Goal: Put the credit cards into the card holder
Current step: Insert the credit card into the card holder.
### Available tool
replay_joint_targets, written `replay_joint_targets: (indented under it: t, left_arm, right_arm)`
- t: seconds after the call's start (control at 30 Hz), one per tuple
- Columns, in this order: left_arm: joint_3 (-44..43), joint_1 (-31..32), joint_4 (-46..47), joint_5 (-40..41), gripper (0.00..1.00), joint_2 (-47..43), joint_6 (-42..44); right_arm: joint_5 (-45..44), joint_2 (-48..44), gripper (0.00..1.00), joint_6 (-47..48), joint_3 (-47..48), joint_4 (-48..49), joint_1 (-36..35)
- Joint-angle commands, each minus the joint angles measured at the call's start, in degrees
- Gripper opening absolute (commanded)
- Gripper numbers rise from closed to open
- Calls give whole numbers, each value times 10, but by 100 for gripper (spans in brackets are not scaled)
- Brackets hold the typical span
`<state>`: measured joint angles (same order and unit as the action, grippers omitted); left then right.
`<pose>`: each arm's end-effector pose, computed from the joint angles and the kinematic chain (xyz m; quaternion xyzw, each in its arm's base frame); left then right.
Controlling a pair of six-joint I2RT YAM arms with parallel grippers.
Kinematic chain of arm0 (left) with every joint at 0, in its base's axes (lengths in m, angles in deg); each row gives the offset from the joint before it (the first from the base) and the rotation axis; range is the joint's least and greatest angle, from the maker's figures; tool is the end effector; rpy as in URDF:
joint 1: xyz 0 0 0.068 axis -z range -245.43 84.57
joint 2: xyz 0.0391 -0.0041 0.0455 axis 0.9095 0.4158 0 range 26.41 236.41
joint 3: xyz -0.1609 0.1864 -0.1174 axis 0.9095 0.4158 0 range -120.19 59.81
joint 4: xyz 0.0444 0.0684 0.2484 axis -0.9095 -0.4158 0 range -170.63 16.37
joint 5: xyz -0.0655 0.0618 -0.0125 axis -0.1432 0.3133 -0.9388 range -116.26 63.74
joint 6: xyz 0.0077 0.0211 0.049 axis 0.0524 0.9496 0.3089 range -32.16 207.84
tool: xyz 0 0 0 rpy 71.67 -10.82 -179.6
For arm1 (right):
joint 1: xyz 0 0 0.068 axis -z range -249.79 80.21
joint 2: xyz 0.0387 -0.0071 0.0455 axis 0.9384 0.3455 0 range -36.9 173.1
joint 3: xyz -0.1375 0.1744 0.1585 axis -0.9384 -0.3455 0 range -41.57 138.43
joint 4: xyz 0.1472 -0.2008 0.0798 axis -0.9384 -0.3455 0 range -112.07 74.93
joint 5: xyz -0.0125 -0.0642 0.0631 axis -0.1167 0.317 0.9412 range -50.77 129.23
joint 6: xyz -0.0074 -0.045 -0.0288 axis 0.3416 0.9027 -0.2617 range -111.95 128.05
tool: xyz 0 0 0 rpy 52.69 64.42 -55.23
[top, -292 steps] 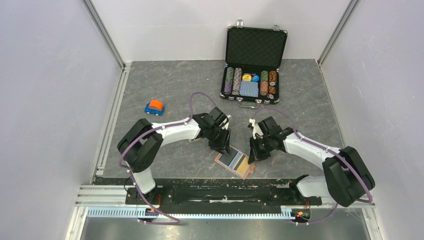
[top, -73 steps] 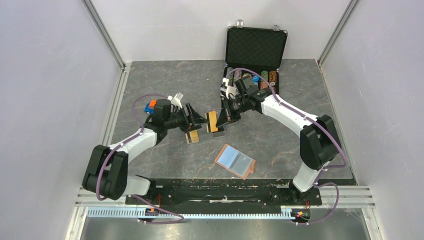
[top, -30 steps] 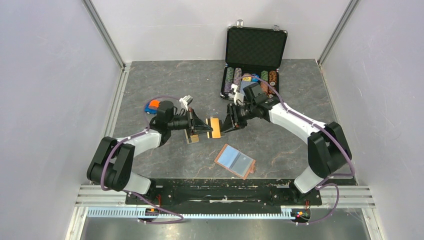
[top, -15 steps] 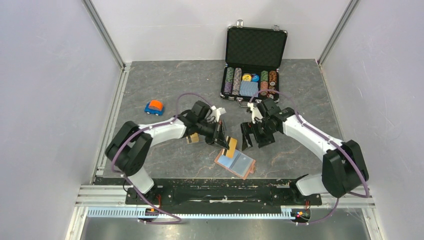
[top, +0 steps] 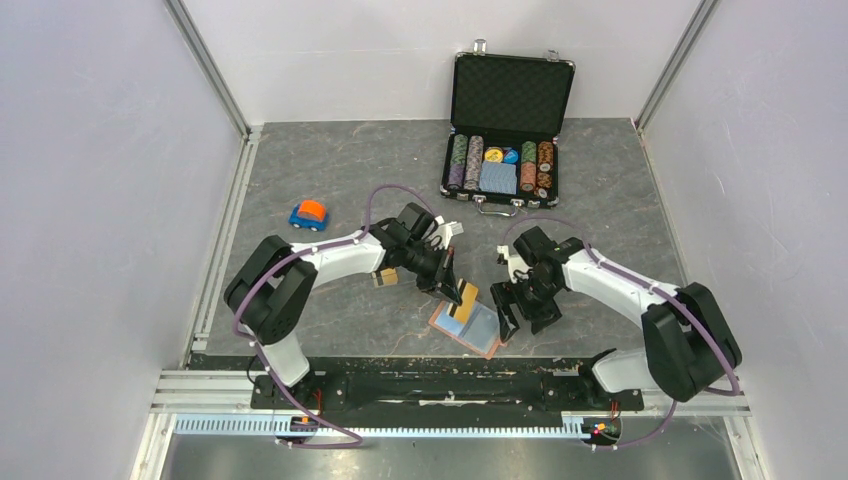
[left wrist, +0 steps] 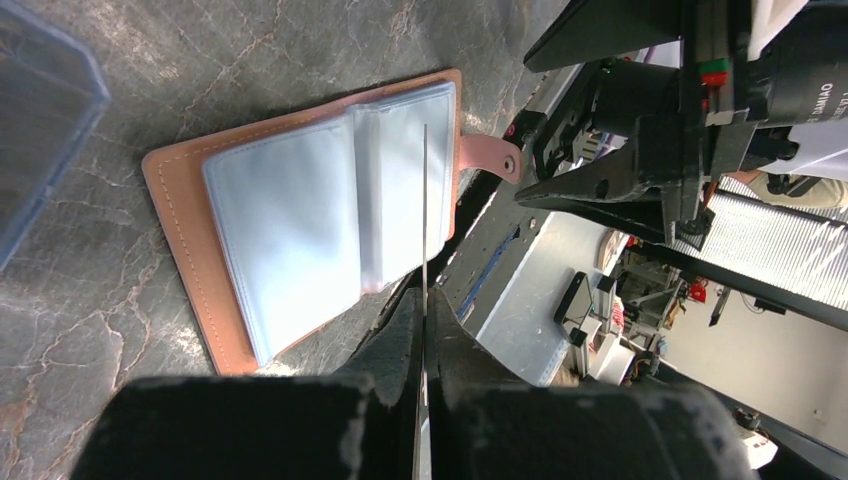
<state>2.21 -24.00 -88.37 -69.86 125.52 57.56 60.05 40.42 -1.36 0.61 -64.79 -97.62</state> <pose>0.2390 -0.2437 0.1737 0.1936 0.8738 -0.4459 0.0103 0.1768 0.1076 0.1724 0.1652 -0.9686 -0.1852 0.0158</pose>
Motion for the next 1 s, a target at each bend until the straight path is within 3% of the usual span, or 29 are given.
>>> replay_joint_targets:
  t: [0.0, 0.13, 0.47, 0.53, 0.77, 0.97]
  left_arm:
    - [-19, -1, -15, 0, 2, 10, 35]
    - [-17, -1, -14, 5, 2, 9, 33]
    - [-11, -2, -14, 8, 2, 7, 35]
    - [-10, -1, -14, 8, 2, 8, 35]
    - [4, -1, -3, 21, 2, 0, 21]
    - [37, -1, 42, 54, 2, -13, -45]
  right_arm:
    - [21, 26, 83, 4, 11, 24, -18]
    - [26, 51, 69, 8, 18, 27, -31]
    - [-19, 68, 9, 7, 57, 26, -38]
    - [-29, 75, 1, 7, 74, 28, -38]
    - [-55, 101, 0, 13, 125, 36, -32]
    - [-73, 100, 0, 8, 123, 42, -15]
